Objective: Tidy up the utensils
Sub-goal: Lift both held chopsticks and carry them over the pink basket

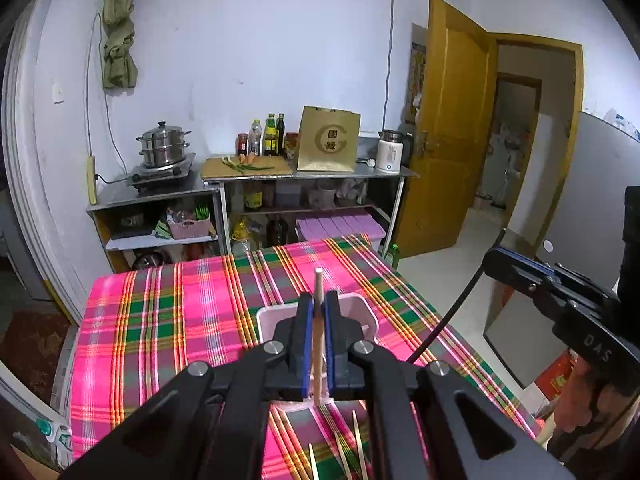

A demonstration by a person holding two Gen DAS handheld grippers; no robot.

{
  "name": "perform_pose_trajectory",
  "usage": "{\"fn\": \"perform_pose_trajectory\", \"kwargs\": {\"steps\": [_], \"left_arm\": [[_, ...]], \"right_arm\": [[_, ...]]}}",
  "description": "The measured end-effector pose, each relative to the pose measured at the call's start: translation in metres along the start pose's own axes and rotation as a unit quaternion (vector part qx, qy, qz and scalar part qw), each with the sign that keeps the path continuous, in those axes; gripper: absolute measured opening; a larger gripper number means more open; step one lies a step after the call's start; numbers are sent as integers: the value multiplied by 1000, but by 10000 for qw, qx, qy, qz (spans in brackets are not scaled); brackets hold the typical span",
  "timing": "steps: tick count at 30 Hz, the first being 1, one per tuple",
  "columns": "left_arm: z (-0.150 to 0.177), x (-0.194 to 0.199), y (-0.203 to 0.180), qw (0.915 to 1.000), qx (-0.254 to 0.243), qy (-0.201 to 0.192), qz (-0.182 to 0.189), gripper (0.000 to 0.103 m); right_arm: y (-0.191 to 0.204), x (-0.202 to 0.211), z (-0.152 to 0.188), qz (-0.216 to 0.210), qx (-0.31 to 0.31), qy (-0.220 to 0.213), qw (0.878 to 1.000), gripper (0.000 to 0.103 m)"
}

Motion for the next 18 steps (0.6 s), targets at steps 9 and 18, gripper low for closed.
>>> {"fn": "perform_pose_trajectory", "kwargs": {"steps": [9, 18], "left_arm": [[-17, -19, 18, 9999, 85, -98, -73, 6], [-9, -45, 34, 9998, 187, 4, -98, 6]], "right_arm": [[5, -31, -20, -127, -108, -128, 9998, 4], [7, -59, -21, -181, -146, -98, 9997, 4]]}}
Point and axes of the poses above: each gripper's, at about its wrist camera, not at the fingertips, and x roughly against the way its jaws point, y to its left, z to its underside, the point moved 7 cm from there along -x, roughly the way its jaws point, and after that the axes turned 3 degrees about -y, right-handed, at the moved point
